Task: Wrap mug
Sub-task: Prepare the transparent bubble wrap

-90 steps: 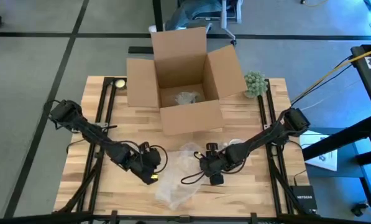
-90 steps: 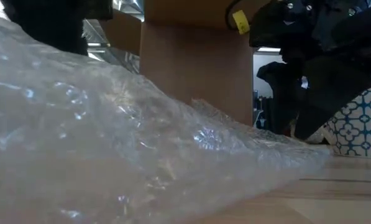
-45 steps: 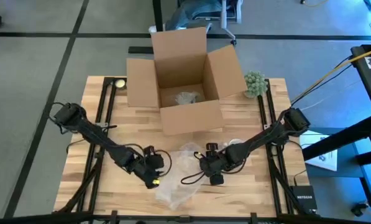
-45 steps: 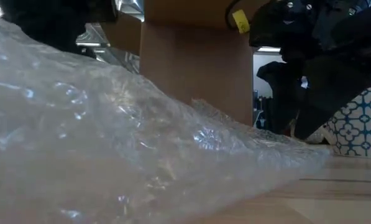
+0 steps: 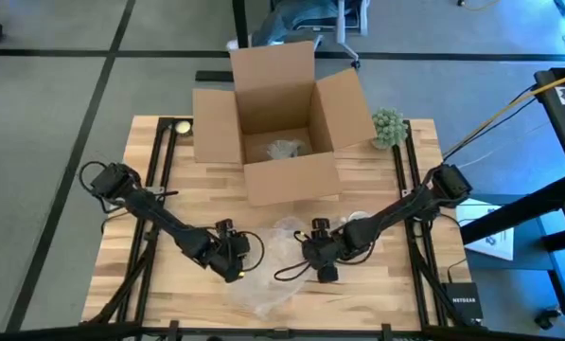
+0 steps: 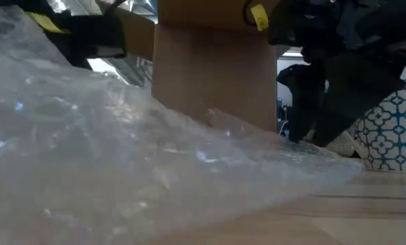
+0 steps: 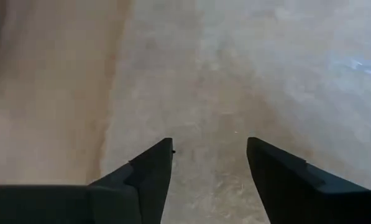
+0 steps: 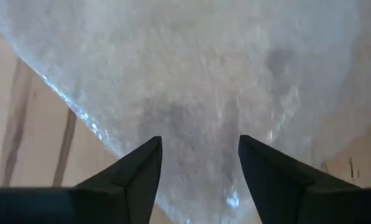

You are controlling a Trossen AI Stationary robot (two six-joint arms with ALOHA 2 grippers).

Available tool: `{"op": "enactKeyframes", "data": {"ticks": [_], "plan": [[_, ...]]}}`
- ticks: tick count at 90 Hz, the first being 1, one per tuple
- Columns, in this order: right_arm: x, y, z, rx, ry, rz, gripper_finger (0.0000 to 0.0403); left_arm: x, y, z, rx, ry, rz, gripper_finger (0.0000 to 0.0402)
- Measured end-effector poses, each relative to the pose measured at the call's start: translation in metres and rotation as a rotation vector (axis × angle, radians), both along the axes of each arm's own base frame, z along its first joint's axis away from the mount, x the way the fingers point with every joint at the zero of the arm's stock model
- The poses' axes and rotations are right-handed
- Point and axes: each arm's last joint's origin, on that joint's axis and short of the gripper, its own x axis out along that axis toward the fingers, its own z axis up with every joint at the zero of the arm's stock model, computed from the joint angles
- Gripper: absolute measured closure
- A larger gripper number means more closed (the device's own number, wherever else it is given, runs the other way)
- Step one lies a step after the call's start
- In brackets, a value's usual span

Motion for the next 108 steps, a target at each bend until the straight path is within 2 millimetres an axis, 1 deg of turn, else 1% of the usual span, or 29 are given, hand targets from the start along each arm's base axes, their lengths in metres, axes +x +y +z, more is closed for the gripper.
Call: {"op": "enactKeyframes", "data": {"ticks": [11, 18, 26, 43, 48, 59, 68, 77, 89, 101, 108], "plan": [[0.0, 0.0, 0.0, 0.002, 0.0, -0.002, 0.0203, 0.0, 0.005, -0.001, 0.034, 0.028, -0.013, 0.0211], [0.001, 0.0, 0.0, 0.007, -0.01, -0.002, 0.0203, 0.003, 0.009, -0.001, 0.045, 0.034, -0.02, 0.0225], [0.002, 0.001, 0.001, 0.015, -0.023, -0.002, 0.0203, 0.004, 0.013, -0.001, 0.052, 0.042, -0.009, 0.0264], [0.001, 0.007, 0.002, 0.02, -0.035, 0.017, 0.0203, 0.003, 0.022, 0.0, 0.061, 0.069, 0.029, 0.0381], [0.0, 0.008, 0.002, 0.021, -0.035, 0.022, 0.0203, 0.004, 0.022, 0.001, 0.063, 0.067, 0.024, 0.0393], [-0.002, 0.013, 0.002, 0.02, -0.039, 0.036, 0.0203, 0.006, 0.021, 0.008, 0.075, 0.091, 0.022, 0.0399], [-0.004, 0.018, 0.002, 0.0, -0.058, 0.041, 0.0203, 0.006, 0.018, 0.027, 0.101, 0.125, 0.013, 0.0401], [-0.003, 0.021, 0.004, -0.012, -0.095, 0.039, 0.0203, 0.005, 0.013, 0.055, 0.141, 0.125, 0.004, 0.0401], [0.002, 0.025, 0.007, 0.019, -0.162, 0.038, 0.0203, -0.003, 0.012, 0.091, 0.204, 0.108, 0.032, 0.0402], [0.005, 0.027, 0.01, 0.04, -0.206, 0.037, 0.0203, -0.013, 0.011, 0.118, 0.24, 0.096, 0.047, 0.0401], [0.003, 0.026, 0.017, 0.03, -0.204, 0.051, 0.0203, -0.019, 0.01, 0.13, 0.247, 0.1, 0.038, 0.0401]]}}
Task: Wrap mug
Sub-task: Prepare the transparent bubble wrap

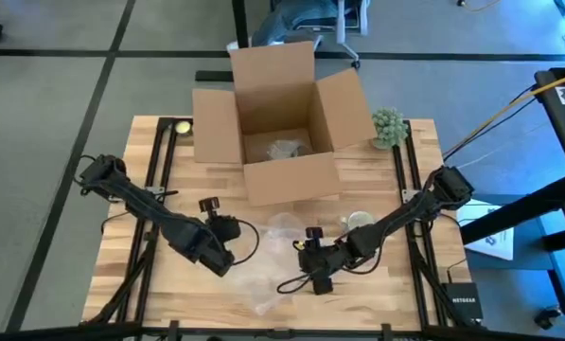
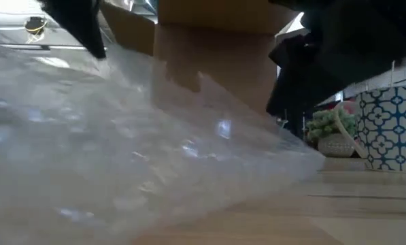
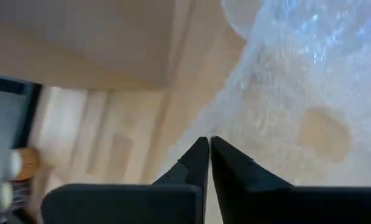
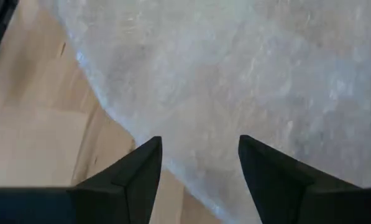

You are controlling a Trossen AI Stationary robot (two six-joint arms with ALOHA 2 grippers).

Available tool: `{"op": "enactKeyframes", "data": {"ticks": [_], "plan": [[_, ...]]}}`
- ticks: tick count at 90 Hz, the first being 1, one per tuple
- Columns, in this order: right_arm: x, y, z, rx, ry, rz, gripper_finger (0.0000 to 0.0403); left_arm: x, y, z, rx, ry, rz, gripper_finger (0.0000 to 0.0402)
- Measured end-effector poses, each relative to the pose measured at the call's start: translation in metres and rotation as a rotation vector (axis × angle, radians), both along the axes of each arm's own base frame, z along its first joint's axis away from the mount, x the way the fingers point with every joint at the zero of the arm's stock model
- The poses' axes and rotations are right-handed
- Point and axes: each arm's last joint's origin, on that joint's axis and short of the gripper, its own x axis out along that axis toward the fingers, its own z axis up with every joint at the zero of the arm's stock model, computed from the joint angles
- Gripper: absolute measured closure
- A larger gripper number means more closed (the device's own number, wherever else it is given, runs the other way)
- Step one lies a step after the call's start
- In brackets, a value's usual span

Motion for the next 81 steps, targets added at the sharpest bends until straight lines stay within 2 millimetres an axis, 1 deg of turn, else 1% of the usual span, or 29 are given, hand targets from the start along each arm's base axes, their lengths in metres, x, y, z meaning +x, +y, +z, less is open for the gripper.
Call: {"op": "enactKeyframes", "data": {"ticks": [4, 10, 20, 26, 32, 36, 41, 53, 58, 67, 73, 81], "plan": [[-0.002, -0.001, 0.009, -0.009, 0.015, 0.001, 0.0203, -0.005, -0.002, 0.006, -0.003, 0.007, -0.009, 0.0401], [-0.007, -0.002, 0.029, -0.029, 0.055, -0.001, 0.0203, -0.014, -0.009, 0.014, -0.014, 0.035, -0.043, 0.0401], [-0.016, -0.009, 0.059, -0.112, 0.102, -0.032, 0.0203, -0.033, -0.023, 0.028, -0.036, 0.066, -0.108, 0.0401], [-0.02, -0.013, 0.069, -0.167, 0.1, -0.057, 0.0203, -0.044, -0.029, 0.04, -0.044, 0.057, -0.104, 0.0401], [-0.02, -0.015, 0.071, -0.227, 0.062, -0.078, 0.0203, -0.055, -0.032, 0.053, -0.044, 0.027, -0.08, 0.0401], [-0.02, -0.018, 0.07, -0.277, 0.046, -0.088, 0.0203, -0.061, -0.035, 0.061, -0.056, -0.013, -0.071, 0.0401], [-0.018, -0.022, 0.063, -0.336, 0.036, -0.107, 0.0203, -0.068, -0.039, 0.072, -0.079, -0.066, -0.107, 0.0401], [-0.008, -0.036, 0.044, -0.347, -0.022, -0.145, 0.0203, -0.084, -0.037, 0.096, -0.111, -0.211, -0.12, 0.0401], [0.001, -0.042, 0.037, -0.33, -0.097, -0.158, 0.0203, -0.091, -0.035, 0.101, -0.11, -0.249, -0.131, 0.0401], [0.012, -0.053, 0.026, -0.326, -0.21, -0.173, 0.0203, -0.095, -0.031, 0.106, -0.109, -0.289, -0.133, 0.0401], [0.021, -0.059, 0.021, -0.284, -0.296, -0.179, 0.0203, -0.097, -0.028, 0.109, -0.112, -0.305, -0.134, 0.0401], [0.031, -0.065, 0.005, -0.178, -0.325, -0.116, 0.0203, -0.097, -0.025, 0.111, -0.102, -0.325, -0.127, 0.0401]]}}
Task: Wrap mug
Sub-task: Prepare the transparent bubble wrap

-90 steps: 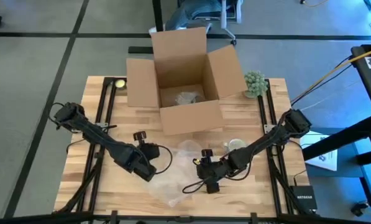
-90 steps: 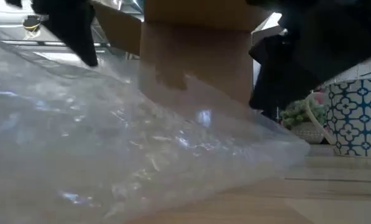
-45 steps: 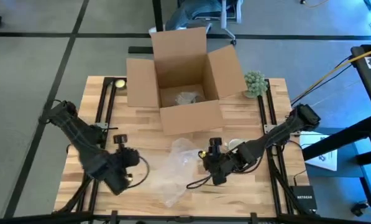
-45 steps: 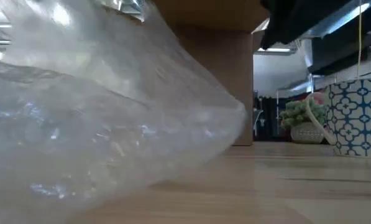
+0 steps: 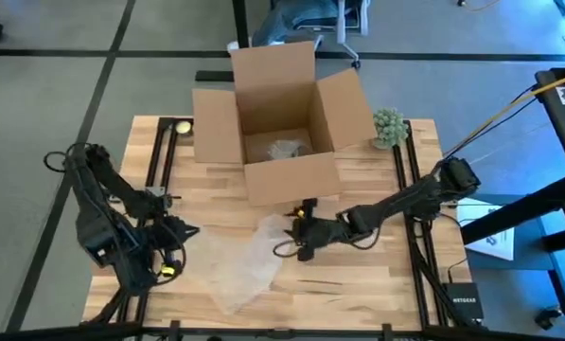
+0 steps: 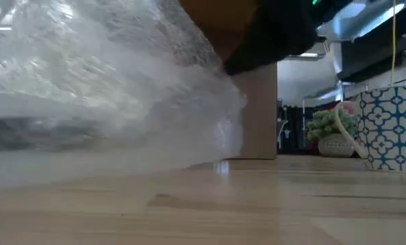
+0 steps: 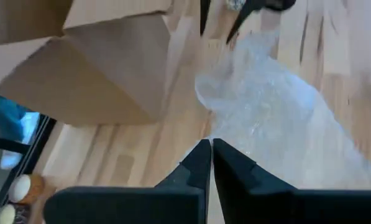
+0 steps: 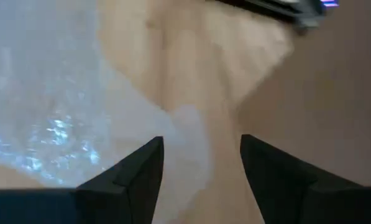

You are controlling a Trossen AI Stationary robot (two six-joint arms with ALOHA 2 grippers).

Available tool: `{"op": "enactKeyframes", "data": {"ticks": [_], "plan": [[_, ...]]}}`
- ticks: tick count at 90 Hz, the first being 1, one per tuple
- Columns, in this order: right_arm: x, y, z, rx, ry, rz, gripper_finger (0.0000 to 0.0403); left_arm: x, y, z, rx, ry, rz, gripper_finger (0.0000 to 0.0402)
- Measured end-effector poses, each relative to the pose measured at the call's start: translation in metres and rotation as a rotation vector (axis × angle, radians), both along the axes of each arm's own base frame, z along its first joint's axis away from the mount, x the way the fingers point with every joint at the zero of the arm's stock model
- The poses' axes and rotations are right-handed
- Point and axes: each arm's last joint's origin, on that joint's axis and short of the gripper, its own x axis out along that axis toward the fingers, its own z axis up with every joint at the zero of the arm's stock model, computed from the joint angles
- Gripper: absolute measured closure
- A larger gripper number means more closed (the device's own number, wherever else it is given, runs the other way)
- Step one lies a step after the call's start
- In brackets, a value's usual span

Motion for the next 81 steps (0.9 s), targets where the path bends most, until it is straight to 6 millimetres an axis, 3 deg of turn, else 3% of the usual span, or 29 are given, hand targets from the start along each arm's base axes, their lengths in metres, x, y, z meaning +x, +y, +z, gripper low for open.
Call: {"op": "enactKeyframes", "data": {"ticks": [19, 34, 43, 53, 68, 81], "plan": [[0.011, 0.005, -0.049, 0.098, 0.101, 0.139, 0.0215, 0.003, 0.002, 0.001, 0.038, -0.049, 0.022, 0.0401], [0.006, 0.011, -0.077, 0.189, 0.254, 0.191, 0.0278, 0.006, 0.005, 0.002, 0.053, -0.074, 0.046, 0.0401], [0.0, 0.017, -0.078, 0.253, 0.334, 0.233, 0.0337, 0.01, 0.009, 0.001, 0.056, -0.073, 0.072, 0.0401], [-0.013, 0.025, -0.072, 0.442, 0.489, 0.357, 0.0392, 0.016, 0.014, -0.011, 0.092, -0.092, 0.136, 0.0401], [-0.04, 0.033, -0.057, 0.84, 0.822, 0.407, 0.0384, 0.024, 0.024, -0.037, 0.1, -0.04, 0.238, 0.0401], [-0.05, 0.036, -0.032, 0.861, 0.817, 0.464, 0.0398, 0.029, 0.032, -0.062, 0.049, 0.061, 0.333, 0.0401]]}}
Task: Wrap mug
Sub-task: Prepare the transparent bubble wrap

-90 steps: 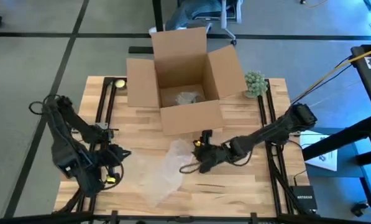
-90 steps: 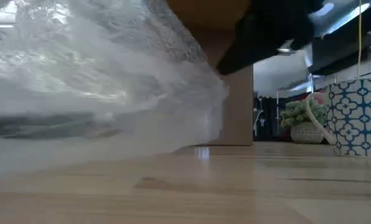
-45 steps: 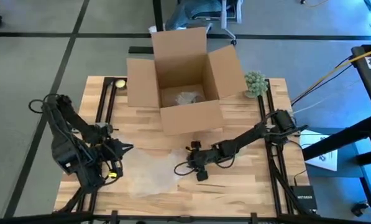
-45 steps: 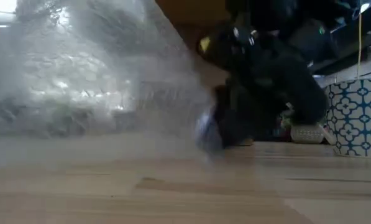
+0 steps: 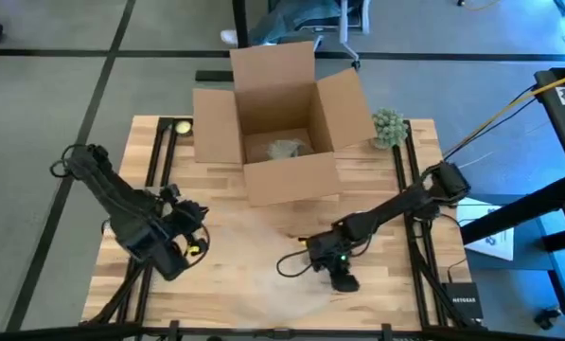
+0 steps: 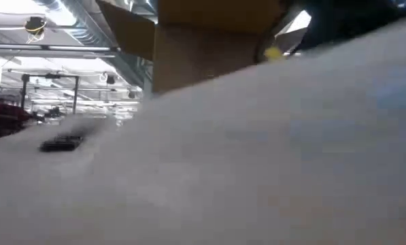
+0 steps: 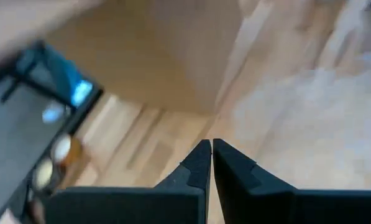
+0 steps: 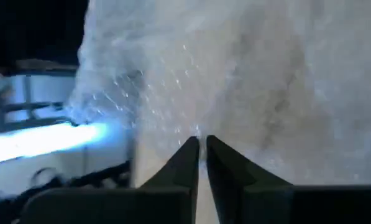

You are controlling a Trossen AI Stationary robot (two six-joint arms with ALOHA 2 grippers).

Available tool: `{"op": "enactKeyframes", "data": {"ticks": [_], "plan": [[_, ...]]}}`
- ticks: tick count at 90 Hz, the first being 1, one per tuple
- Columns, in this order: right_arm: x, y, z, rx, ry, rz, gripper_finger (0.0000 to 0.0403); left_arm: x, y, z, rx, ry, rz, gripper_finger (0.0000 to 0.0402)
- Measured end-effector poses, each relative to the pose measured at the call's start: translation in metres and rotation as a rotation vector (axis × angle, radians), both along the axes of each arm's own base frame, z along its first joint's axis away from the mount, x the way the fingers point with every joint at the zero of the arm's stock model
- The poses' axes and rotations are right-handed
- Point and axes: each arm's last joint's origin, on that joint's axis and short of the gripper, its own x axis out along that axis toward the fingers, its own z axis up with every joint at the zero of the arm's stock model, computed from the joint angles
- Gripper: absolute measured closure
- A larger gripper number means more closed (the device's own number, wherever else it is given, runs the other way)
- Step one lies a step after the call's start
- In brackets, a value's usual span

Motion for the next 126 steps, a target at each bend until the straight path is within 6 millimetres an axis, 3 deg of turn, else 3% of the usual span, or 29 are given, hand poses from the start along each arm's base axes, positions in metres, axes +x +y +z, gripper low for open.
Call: {"op": "enactKeyframes", "data": {"ticks": [19, 35, 58, 75, 92, 110, 126], "plan": [[0.018, -0.022, 0.015, -0.283, -0.317, -0.178, 0.0394, 0.016, -0.006, -0.042, -0.077, -0.009, -0.049, 0.0401], [0.024, -0.032, 0.017, -0.381, -0.372, -0.266, 0.0393, 0.034, -0.013, -0.074, -0.197, -0.067, -0.146, 0.0401], [0.025, -0.035, 0.016, -0.484, -0.401, -0.328, 0.0384, 0.042, 0.01, -0.122, -0.368, 0.01, -0.129, 0.0345], [0.027, -0.037, 0.016, -0.564, -0.429, -0.375, 0.0334, 0.036, 0.025, -0.154, -0.435, 0.076, -0.131, 0.0291], [0.028, -0.037, 0.018, -0.592, -0.472, -0.318, 0.0274, 0.011, 0.046, -0.181, -0.37, 0.24, -0.001, 0.0282], [0.042, -0.033, 0.028, -0.58, -0.644, -0.286, 0.0244, -0.016, 0.064, -0.194, -0.255, 0.323, 0.221, 0.0298], [0.047, -0.046, 0.014, -0.848, -0.662, -0.289, 0.0243, 0.003, 0.049, -0.164, -0.303, 0.235, 0.078, 0.0311]]}}
